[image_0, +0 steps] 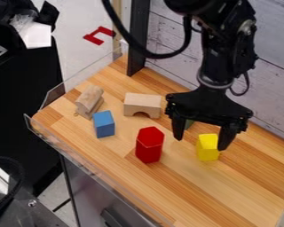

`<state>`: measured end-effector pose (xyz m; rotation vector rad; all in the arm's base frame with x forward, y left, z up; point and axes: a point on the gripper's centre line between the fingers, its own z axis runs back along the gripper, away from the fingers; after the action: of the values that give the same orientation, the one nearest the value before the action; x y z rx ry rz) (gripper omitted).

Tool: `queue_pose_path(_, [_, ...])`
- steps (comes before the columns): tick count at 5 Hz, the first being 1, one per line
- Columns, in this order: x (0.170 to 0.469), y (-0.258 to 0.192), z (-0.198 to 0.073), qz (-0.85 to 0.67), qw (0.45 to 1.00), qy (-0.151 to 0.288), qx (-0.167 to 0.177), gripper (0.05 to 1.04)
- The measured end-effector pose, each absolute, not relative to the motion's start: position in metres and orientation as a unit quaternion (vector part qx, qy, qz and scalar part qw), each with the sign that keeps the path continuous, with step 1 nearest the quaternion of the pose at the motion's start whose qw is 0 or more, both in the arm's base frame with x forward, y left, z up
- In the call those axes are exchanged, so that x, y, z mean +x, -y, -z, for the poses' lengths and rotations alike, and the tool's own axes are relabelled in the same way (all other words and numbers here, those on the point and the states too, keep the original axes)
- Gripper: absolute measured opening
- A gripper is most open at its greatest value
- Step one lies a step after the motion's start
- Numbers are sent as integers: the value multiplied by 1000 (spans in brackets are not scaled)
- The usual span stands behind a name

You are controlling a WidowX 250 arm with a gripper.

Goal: Place yellow cube on top of hexagon

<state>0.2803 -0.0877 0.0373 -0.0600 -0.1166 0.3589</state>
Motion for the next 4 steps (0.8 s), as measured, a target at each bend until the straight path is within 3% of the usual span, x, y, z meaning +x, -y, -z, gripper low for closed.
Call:
queue_pose_path(3, [301, 99, -28, -189, 979, 73, -35, 1000])
queue_pose_path(4, [307, 105, -25, -229, 972, 60, 6, 1000])
